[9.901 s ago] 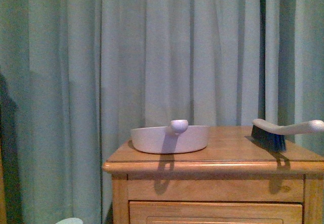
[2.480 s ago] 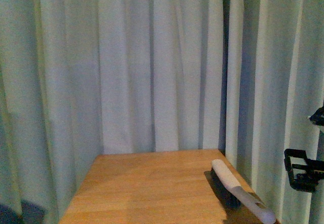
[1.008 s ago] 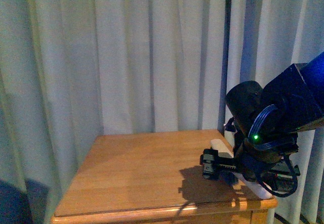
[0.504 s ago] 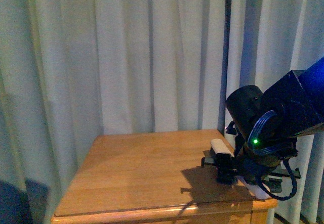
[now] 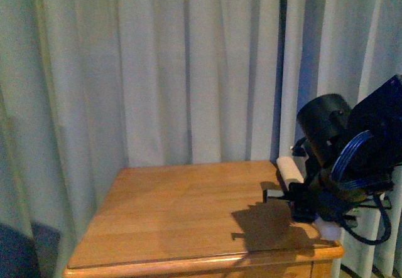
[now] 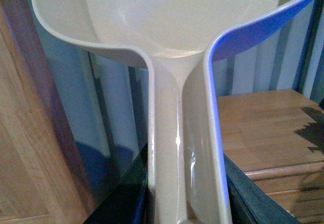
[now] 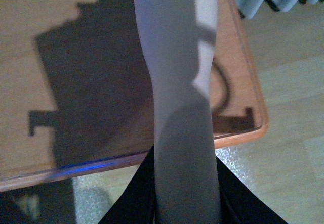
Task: Clean up trash
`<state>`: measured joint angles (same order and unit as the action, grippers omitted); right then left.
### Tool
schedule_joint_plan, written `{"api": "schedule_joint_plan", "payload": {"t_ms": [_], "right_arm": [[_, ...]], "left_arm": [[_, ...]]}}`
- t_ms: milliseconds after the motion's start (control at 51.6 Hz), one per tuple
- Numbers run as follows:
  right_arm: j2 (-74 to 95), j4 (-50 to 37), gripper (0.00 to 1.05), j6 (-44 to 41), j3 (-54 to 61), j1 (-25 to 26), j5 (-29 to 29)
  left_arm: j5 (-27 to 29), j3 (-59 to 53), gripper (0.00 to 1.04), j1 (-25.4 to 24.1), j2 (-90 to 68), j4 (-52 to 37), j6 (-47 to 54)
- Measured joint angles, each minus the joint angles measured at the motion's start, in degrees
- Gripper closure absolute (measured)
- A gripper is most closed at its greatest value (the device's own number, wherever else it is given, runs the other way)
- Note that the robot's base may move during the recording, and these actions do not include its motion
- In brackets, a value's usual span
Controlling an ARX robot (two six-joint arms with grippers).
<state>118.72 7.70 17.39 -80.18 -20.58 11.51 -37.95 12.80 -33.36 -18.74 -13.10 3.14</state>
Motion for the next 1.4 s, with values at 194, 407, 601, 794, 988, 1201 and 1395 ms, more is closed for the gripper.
{"api": "schedule_joint_plan", "payload": {"t_ms": [194, 407, 601, 794, 988, 1201, 1395], "right_arm": [[-15.12, -12.02, 0.85, -9.62, 12.17, -0.2, 5.42], [-32.15, -20.24, 0.85, -15.85, 25.55, -0.35, 7.23], [-48.35, -22.27, 0.85, -18.05, 37.35, 0.81, 8.87], [-63.49, -19.02, 0.85, -18.78, 45.37, 0.66, 11.1], [-78.38, -14.45, 0.85, -18.88, 50.25, -3.74, 16.85], [-82.36, -13.81, 0.85, -18.34, 52.17, -6.45, 21.29], [-82.73, -14.43, 0.85, -18.51, 52.61, -6.97, 21.92]], "left_arm": [[0.0, 0.0, 0.77, 0.0, 0.0, 0.0, 0.0], [0.0, 0.0, 0.77, 0.0, 0.0, 0.0, 0.0], [0.0, 0.0, 0.77, 0.0, 0.0, 0.0, 0.0], [0.0, 0.0, 0.77, 0.0, 0.0, 0.0, 0.0], [0.0, 0.0, 0.77, 0.0, 0.0, 0.0, 0.0], [0.0, 0.0, 0.77, 0.0, 0.0, 0.0, 0.0], [0.0, 0.0, 0.77, 0.0, 0.0, 0.0, 0.0]]}}
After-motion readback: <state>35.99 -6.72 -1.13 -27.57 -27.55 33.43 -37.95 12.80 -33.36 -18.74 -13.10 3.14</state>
